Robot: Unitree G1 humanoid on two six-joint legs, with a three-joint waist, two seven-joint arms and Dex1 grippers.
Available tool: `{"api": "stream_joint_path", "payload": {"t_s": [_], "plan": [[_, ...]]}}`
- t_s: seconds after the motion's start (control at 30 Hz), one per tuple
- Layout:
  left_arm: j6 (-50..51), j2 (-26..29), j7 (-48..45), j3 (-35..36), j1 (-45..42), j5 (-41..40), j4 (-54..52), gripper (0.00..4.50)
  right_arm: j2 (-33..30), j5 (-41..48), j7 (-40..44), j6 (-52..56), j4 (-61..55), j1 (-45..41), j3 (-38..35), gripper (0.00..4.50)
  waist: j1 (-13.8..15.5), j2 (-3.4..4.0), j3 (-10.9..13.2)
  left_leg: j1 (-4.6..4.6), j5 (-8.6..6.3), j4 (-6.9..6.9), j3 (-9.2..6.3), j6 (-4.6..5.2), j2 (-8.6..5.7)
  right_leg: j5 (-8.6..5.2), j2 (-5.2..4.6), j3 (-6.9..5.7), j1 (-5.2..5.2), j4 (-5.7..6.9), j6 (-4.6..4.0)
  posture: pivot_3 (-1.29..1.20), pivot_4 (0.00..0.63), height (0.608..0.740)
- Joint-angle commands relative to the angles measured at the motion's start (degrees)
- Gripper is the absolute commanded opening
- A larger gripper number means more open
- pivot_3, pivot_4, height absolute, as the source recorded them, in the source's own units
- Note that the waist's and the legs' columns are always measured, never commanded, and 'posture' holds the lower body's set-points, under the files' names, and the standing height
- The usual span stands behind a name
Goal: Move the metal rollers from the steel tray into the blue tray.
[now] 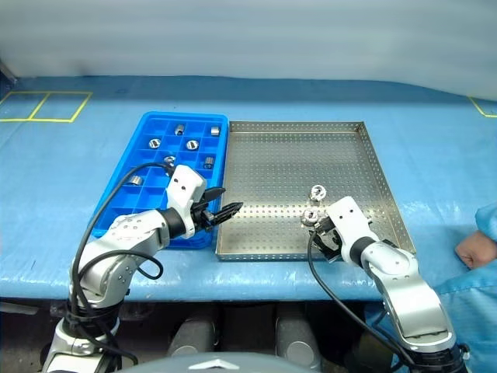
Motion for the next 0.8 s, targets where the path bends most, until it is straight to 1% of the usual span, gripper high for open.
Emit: {"api": "stream_joint_path", "payload": {"t_s": [0.03,0.1,0.23,0.53,0.57,0.6,0.63,0.67,0.8], "plan": [[-1.52,0.31,0.29,-0.51,0.09,-0.29,-0.19,3.13,0.71,0.98,-0.1,-1.27,1.02,-0.3,-1.44,4.32,0.01,0.0,0.0,0.0,0.0,0.0,0.0,0.0,0.0,0.0,0.0,0.0,0.0,0.0,0.0,0.01,0.15,0.74],[-1.43,0.33,0.18,-0.61,0.14,-0.36,0.48,3.14,1.22,1.1,-0.36,-1.68,2.13,-0.49,-1.38,3.94,0.03,0.0,0.0,0.01,0.0,0.01,0.0,0.0,0.0,0.0,0.0,0.0,0.01,0.0,0.0,0.01,0.15,0.74],[-1.92,0.61,-0.41,-0.59,0.13,-0.6,1.67,3.14,2.13,1.4,-0.84,-1.91,2.7,-0.87,-1.21,2.7,-0.04,0.0,0.0,0.0,0.0,0.0,0.0,0.0,0.0,0.0,0.0,0.0,-0.01,0.0,0.0,0.01,0.15,0.74],[-4.08,1.55,-2.49,-1.06,-0.07,-1.35,4.53,3.14,3.45,1.84,-1.82,-2.56,3.58,-1.36,-1.53,2.7,-0.07,0.0,0.0,0.01,0.0,0.0,0.0,0.0,0.01,0.0,0.0,0.0,-0.01,0.0,0.0,0.01,0.15,0.74],[-4.34,1.58,-2.5,-1.28,-0.21,-1.19,5.0,3.14,3.64,2.01,-1.89,-2.61,3.71,-1.4,-1.66,2.34,-0.09,0.0,0.0,0.01,0.0,0.0,0.0,0.0,0.01,0.0,0.0,0.0,0.0,-0.01,0.0,0.01,0.15,0.74],[-4.55,1.58,-2.52,-1.42,-0.36,-1.07,5.39,3.14,3.81,2.09,-2.0,-2.56,3.76,-1.46,-1.73,2.13,-0.13,0.0,0.0,0.01,0.0,0.0,0.01,0.0,0.01,0.0,0.0,0.0,0.0,-0.01,0.0,0.01,0.15,0.74],[-4.81,1.44,-2.63,-1.4,-0.53,-1.17,5.77,3.14,3.78,2.07,-2.0,-2.6,3.72,-1.49,-1.66,1.81,-0.18,0.0,0.0,0.01,0.0,0.0,0.0,0.0,0.01,0.0,0.0,0.0,0.0,-0.01,0.0,0.01,0.15,0.74],[-4.98,1.29,-2.7,-1.29,-0.74,-1.29,6.16,3.14,3.83,2.06,-2.06,-2.6,3.61,-1.58,-1.64,1.7,-0.22,0.0,0.0,0.02,0.0,0.0,0.01,0.0,0.01,0.0,0.01,0.0,0.0,-0.01,0.0,0.01,0.15,0.74],[-6.0,0.25,-2.39,-0.28,-2.13,-1.27,8.83,3.14,4.14,2.08,-2.53,-3.03,2.92,-2.23,-1.71,1.7,-0.29,0.0,0.0,0.01,0.0,0.01,0.01,0.0,0.01,0.0,0.0,0.0,-0.01,0.0,0.0,0.0,0.15,0.74]]}}
